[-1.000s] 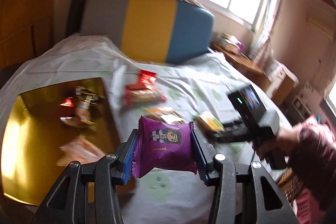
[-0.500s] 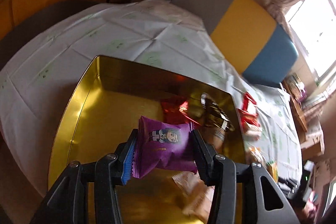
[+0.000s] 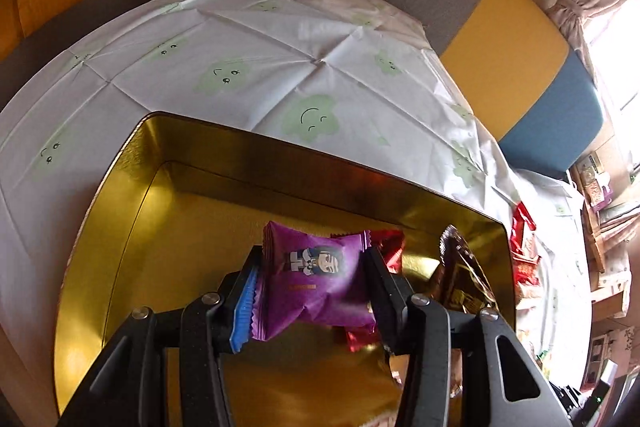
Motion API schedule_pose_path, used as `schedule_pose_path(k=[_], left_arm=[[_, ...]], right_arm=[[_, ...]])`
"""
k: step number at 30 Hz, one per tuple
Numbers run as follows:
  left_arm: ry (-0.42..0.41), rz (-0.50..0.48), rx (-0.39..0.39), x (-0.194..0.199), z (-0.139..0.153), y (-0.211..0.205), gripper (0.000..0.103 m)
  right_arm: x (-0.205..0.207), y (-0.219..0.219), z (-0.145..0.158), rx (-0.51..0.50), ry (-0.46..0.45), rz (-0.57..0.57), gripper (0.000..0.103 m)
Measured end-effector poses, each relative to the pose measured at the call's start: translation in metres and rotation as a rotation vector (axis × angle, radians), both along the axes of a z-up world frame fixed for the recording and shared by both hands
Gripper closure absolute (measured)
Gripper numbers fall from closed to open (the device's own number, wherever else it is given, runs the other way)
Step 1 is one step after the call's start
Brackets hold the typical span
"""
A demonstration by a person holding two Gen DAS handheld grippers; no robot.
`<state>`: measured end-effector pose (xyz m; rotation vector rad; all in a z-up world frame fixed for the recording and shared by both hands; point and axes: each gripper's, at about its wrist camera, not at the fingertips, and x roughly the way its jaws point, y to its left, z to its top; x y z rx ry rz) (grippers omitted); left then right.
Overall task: Organize snacks
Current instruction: 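Carry the purple candy packet into the gold box and release it with the left gripper, then carry the WEIDAN cracker pack into the gold box and release it with the right gripper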
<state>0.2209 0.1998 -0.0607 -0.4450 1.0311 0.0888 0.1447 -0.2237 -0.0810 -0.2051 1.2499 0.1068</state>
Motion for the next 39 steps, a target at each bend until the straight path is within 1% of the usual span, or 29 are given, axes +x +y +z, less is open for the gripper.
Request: schedule_pose_path(k=[6, 11, 12, 13, 15, 17, 19, 22, 24, 29, 34, 38, 39], left_arm=[[0.046, -0.001, 0.019, 0.009, -0.013, -0.003, 0.051], [0.048, 0.014, 0.005, 0.008, -0.015, 0.002, 0.049], [0.041, 0.018, 0.003, 0.007, -0.014, 0.003, 0.046], [0.033, 0.017, 0.005, 0.005, -0.012, 0.004, 0.038], [0.014, 0.017, 0.016, 0.003, -0.007, 0.006, 0.03], [0.007, 0.027, 0.023, 0.0, -0.002, 0.01, 0.03], [-0.021, 0.036, 0.029, -0.007, 0.007, 0.012, 0.03], [-0.076, 0.02, 0.104, -0.024, 0.024, 0.005, 0.03], [-0.125, -0.008, 0.155, -0.039, 0.037, -0.006, 0.031], [-0.249, -0.134, 0.242, -0.087, 0.063, -0.046, 0.031], [-0.338, -0.241, 0.279, -0.135, 0.078, -0.085, 0.031], [-0.397, -0.378, 0.316, -0.167, 0.085, -0.127, 0.031], [-0.409, -0.42, 0.312, -0.175, 0.086, -0.136, 0.031]], right_arm=[[0.0, 0.0, 0.0, 0.0, -0.001, -0.001, 0.055], [0.0, 0.0, 0.0, 0.002, -0.002, -0.004, 0.055], [-0.001, 0.0, 0.0, 0.001, -0.002, -0.004, 0.055], [-0.001, 0.0, 0.0, 0.001, -0.002, -0.004, 0.055], [0.0, 0.0, 0.0, 0.0, -0.002, -0.004, 0.055], [0.0, 0.0, 0.0, 0.001, -0.002, -0.003, 0.055], [0.0, 0.0, 0.0, 0.0, -0.002, -0.003, 0.055], [0.0, 0.0, 0.0, -0.003, -0.004, -0.001, 0.055], [0.0, 0.0, 0.0, -0.01, -0.007, 0.004, 0.055], [-0.002, 0.004, 0.002, -0.025, -0.016, 0.01, 0.055], [-0.007, 0.009, 0.002, -0.032, -0.023, 0.011, 0.055], [-0.008, 0.01, 0.002, -0.038, -0.029, 0.015, 0.055], [-0.008, 0.01, 0.002, -0.039, -0.03, 0.015, 0.055]])
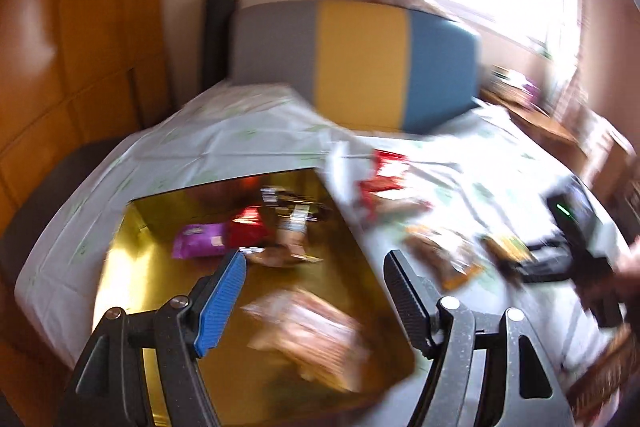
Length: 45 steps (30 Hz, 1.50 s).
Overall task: Organize snacks
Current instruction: 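Carry the WEIDAN cracker pack into the gold box and release it with the right gripper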
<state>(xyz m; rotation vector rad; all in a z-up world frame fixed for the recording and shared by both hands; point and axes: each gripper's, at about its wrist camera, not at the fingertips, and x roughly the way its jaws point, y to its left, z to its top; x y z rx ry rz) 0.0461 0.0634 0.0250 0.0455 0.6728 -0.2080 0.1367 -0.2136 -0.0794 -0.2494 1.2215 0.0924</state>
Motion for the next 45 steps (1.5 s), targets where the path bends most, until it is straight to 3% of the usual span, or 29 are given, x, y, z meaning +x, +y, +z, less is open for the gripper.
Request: schedule_pose_path(k=[3, 7, 10, 16, 22, 26, 32, 37, 40, 45], left_arm=[[0.016, -0.124, -0.012, -0.019, -0.004, -0.028, 0.037], [0.044, -0.255, 0.048, -0.039, -0.022, -0.066, 0.048], [0.106, -0.33, 0.043, -0.049, -0.039, -0.089, 0.051], [0.143, -0.465, 0.105, -0.068, -0.073, -0.117, 0.064], [0.191, -0.425, 0.124, -0.062, -0.102, -0.116, 0.068], [0.165, -0.423, 0.109, -0.063, -0.108, -0.111, 0.069], [0.149, -0.412, 0.012, -0.059, -0.113, -0.1, 0.069], [0.135, -0.415, -0.017, -0.06, -0.114, -0.097, 0.069], [0.13, -0.417, -0.035, -0.06, -0.115, -0.095, 0.069], [0.127, -0.418, -0.036, -0.06, -0.114, -0.096, 0.069]], right_arm=[[-0.001, 0.0, 0.0, -0.002, -0.002, -0.001, 0.055], [-0.001, 0.0, 0.001, -0.004, -0.004, 0.0, 0.055], [-0.001, 0.0, 0.001, -0.005, -0.005, 0.0, 0.055], [-0.001, 0.0, 0.001, -0.004, -0.005, 0.0, 0.055], [-0.002, 0.001, 0.001, -0.01, -0.012, 0.004, 0.055], [-0.003, 0.0, 0.001, -0.007, -0.016, 0.004, 0.055], [-0.006, -0.002, 0.003, -0.002, -0.025, -0.013, 0.056], [-0.004, 0.005, 0.019, 0.037, 0.007, 0.003, 0.056], [-0.004, 0.026, 0.046, 0.099, -0.008, 0.079, 0.056], [-0.003, 0.098, 0.082, 0.15, -0.015, 0.307, 0.056]])
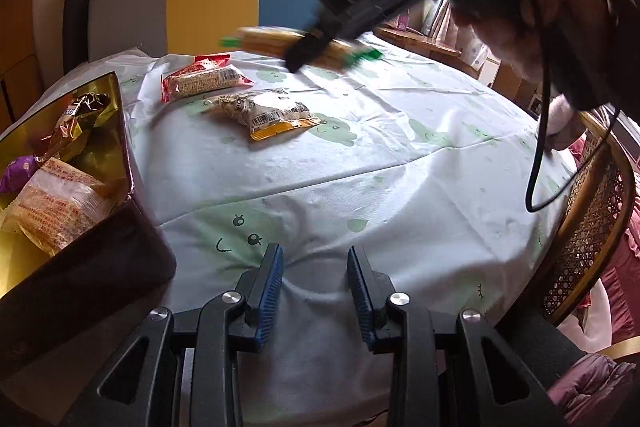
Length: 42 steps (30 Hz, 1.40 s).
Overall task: Organize snacks
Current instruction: 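Carry the WEIDAN cracker pack into the gold box and release it with the right gripper, then move both open grippers back toward the remaining snacks on the table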
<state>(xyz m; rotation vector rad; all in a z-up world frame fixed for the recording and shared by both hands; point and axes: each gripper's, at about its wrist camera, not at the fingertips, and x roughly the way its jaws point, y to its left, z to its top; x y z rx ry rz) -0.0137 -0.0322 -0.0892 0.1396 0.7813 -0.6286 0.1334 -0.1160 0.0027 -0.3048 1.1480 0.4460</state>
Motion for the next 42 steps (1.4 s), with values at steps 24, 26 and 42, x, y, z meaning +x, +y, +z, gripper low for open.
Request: schedule_pose_path(k=[24, 26, 42], left_arm=[[-0.02, -0.001, -0.013, -0.005, 0.0, 0.003, 0.07], [-0.019, 0.0, -0.013, -0.005, 0.0, 0.003, 0.07], [-0.025, 0.006, 0.002, -0.006, 0.001, 0.0, 0.07]], right_arm=[[0.048, 0.226, -0.049, -0.056, 0.172, 0.473, 0.054], [0.051, 0.227, -0.051, -0.053, 0.168, 0.455, 0.053], [0.026, 0.141, 0.003, 0.132, 0.074, 0.326, 0.035]])
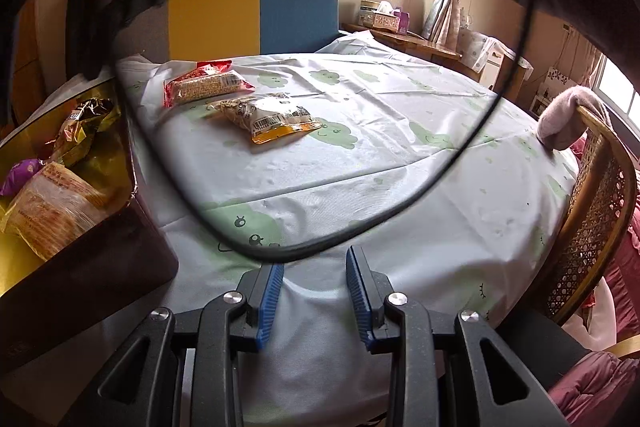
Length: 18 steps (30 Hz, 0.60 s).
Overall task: Organize snacks
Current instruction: 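Move both open grippers back toward the remaining snacks on the table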
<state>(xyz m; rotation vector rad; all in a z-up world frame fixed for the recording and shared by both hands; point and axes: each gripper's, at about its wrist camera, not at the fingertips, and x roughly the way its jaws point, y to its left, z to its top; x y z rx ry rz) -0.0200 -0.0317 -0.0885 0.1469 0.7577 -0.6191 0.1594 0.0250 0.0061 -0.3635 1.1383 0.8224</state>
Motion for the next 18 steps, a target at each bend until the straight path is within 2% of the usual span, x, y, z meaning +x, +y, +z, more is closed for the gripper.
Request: schedule_pose_path(k=[5, 10, 18], left_arm=[[-0.002, 0.005, 0.008, -0.001, 0.0, -0.001, 0.07], [-0.001, 0.007, 0.015, -0.001, 0.001, -0.003, 0.07], [0.004, 0.01, 0.039, 0.002, 0.001, -0.006, 0.07]], right_arm=[[-0.012, -0.057, 0.012, 0.04, -0.012, -0.097, 0.035], [-0.023, -0.123, 0.009, 0.04, -0.003, -0.223, 0.035], [-0.035, -0.21, -0.039, -0.088, 0.053, -0.43, 0.035]])
